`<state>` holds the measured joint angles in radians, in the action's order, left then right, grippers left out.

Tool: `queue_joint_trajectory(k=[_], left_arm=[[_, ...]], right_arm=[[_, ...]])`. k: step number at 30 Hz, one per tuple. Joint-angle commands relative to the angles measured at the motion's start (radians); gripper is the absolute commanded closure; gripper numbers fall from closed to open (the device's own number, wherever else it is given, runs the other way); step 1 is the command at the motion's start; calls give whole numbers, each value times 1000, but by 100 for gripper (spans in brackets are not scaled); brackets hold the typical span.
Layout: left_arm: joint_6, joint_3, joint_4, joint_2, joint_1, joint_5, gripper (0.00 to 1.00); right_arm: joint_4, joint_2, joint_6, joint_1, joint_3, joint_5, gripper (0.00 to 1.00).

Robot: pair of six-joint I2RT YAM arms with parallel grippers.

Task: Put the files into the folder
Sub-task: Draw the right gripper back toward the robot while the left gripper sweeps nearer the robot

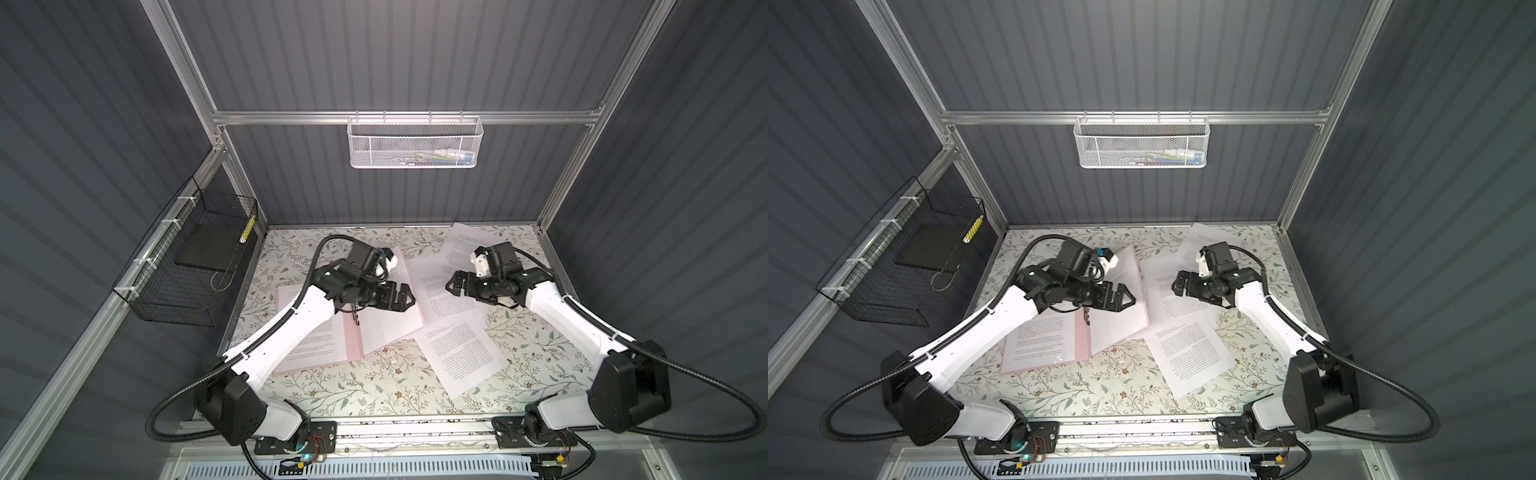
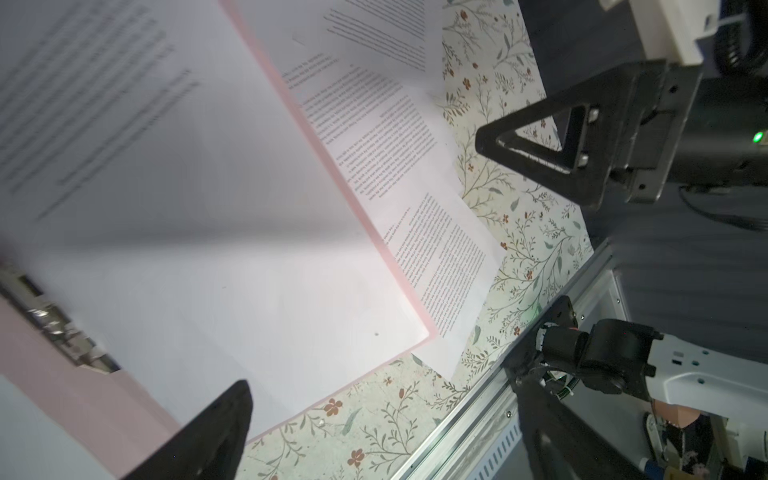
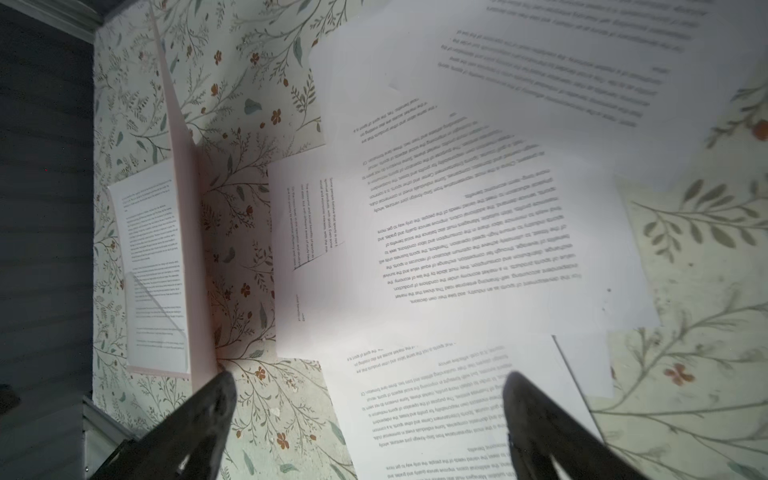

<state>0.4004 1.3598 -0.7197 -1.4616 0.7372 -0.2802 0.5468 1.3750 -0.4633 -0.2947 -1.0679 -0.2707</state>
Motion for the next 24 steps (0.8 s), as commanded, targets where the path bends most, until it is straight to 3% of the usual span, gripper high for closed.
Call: queue_joint_trajectory(k=[1, 11, 17, 24], left_arm=[[81, 63, 48, -54, 125, 70, 0], [212, 116, 109, -302, 505, 260, 0], [209, 221, 10, -458, 602, 256, 0], [190, 240, -5, -559, 621, 241, 0]], right_arm=[[7, -98, 8, 67, 93, -20, 1], [-50, -370, -111, 320, 370, -122, 1], [-84, -483, -151, 431, 488, -209, 1], [-79, -504, -128, 488, 558, -233, 1]])
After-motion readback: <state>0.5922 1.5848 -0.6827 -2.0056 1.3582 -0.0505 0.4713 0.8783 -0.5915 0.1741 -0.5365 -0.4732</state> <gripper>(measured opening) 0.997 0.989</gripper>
